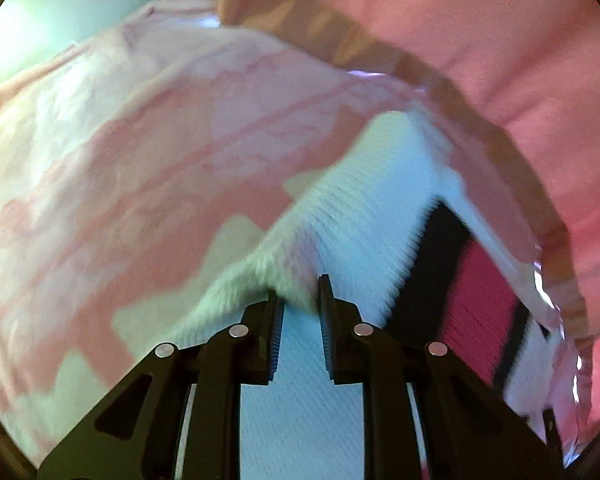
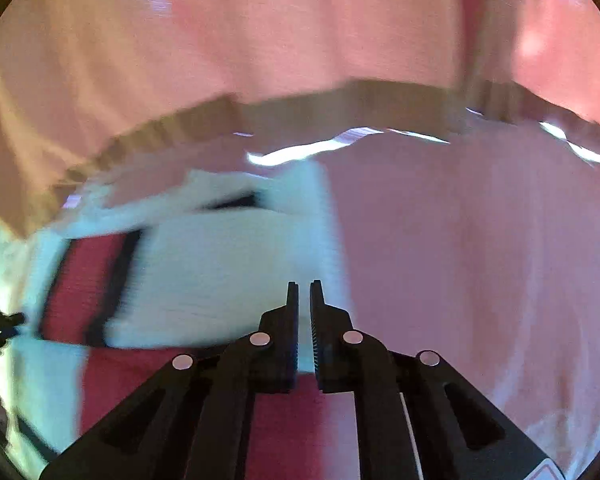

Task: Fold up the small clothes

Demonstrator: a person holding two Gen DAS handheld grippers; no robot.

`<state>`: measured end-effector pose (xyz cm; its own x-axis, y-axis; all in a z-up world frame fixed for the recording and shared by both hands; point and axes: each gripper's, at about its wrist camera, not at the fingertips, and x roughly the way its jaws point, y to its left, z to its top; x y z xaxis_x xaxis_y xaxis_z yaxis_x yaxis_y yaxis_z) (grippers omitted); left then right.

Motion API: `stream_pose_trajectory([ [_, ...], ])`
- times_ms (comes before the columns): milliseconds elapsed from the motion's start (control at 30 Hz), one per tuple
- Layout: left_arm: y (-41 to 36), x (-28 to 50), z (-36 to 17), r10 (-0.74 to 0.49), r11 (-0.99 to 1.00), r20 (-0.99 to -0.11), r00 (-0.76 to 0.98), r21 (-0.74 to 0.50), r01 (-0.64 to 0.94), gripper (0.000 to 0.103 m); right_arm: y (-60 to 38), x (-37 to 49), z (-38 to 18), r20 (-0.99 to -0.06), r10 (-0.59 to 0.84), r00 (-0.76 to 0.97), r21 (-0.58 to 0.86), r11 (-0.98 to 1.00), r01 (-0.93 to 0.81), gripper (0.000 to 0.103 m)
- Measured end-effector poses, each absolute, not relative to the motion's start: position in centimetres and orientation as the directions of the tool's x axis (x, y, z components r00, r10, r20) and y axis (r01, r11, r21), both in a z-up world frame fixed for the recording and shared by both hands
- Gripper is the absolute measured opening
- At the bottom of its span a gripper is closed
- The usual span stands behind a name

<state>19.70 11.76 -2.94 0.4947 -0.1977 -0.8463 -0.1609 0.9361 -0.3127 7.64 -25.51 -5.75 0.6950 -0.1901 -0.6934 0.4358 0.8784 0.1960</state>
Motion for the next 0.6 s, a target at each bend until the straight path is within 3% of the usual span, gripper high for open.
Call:
stream_pose_trajectory([
  [133,8.4,18.9,0.8,-0.293,0.935,-0.759,0.581,-0.354,0.009,0.019,-18.8,13.5,-4.7,-0.674,0.000,0.738,0.256,0.938,0.234,0.008],
  [233,4.5,21.9,0.3,-0.244,0.969,-0.764,0.598,-0.215,0.121,0.035,-13.9,18.7,-5.6,-0.693,0.036,0.720,0.186,0.974,0.130,0.008],
  [300,3.9,24.6,-2.7,-0.185,0.982,-0.803,0.566,-0.174,0.075,0.034,-13.0,20.9,-6.5,-0.718,0.027,0.696,0.146,0.983,0.112,0.007],
  [367,5.0,26.8,-5.3,-0.162,0.984,-0.838,0.520,-0.176,0.024,0.033,-15.3,21.8,-7.9,-0.747,-0.028,0.664,0.117,0.978,0.172,0.000],
  [500,8.1,28.6,-5.7,-0.154,0.979,-0.822,0.547,-0.203,-0.029,0.023,-24.7,18.0,-8.7,-0.731,-0.202,0.652,0.090,0.919,0.385,0.000],
  [533,8.8,29.0,-5.8,-0.159,0.974,-0.822,0.546,-0.221,-0.049,0.018,-26.5,16.9,-8.6,-0.733,-0.208,0.647,0.112,0.902,0.417,0.000],
  [600,8.6,29.0,-6.0,-0.146,0.979,-0.819,0.554,-0.201,-0.041,0.016,-28.1,13.8,-7.8,-0.730,-0.209,0.651,0.162,0.872,0.461,0.003],
])
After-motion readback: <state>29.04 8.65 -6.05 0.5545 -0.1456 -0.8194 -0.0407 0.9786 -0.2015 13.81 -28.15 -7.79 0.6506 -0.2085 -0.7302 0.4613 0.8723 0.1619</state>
